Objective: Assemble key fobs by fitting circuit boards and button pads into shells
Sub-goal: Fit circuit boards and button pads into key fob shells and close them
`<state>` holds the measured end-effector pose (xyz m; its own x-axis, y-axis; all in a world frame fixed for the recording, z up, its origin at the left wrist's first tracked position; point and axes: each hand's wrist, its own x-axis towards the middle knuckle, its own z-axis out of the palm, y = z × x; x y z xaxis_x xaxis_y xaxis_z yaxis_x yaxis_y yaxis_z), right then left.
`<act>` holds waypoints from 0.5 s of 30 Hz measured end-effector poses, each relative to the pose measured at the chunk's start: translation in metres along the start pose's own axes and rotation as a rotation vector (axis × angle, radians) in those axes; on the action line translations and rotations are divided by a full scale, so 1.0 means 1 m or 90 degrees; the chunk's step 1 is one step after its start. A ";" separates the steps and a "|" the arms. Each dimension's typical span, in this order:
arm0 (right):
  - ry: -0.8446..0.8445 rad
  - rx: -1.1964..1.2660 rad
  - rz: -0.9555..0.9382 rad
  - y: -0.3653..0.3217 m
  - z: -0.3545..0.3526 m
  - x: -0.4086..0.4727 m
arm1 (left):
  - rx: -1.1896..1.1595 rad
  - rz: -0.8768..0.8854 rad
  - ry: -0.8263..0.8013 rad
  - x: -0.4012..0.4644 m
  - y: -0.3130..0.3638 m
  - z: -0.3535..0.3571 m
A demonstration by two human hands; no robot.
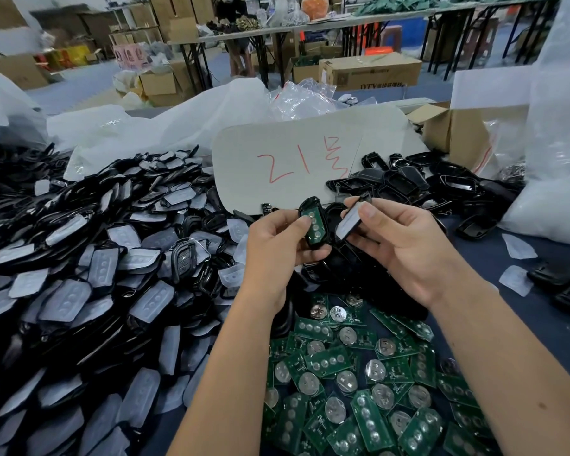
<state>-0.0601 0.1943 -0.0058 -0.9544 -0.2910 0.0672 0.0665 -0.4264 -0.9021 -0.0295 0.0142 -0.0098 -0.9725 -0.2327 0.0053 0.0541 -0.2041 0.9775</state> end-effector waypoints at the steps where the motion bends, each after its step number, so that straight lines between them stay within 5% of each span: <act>1: -0.004 -0.002 0.002 0.000 0.000 0.000 | -0.010 -0.005 0.002 0.001 0.000 0.000; 15: -0.010 0.001 0.021 0.000 0.004 -0.002 | 0.016 0.030 0.016 0.003 -0.005 -0.002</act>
<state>-0.0572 0.1918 -0.0041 -0.9471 -0.3181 0.0439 0.0981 -0.4170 -0.9036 -0.0324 0.0121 -0.0148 -0.9629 -0.2658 0.0459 0.0933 -0.1685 0.9813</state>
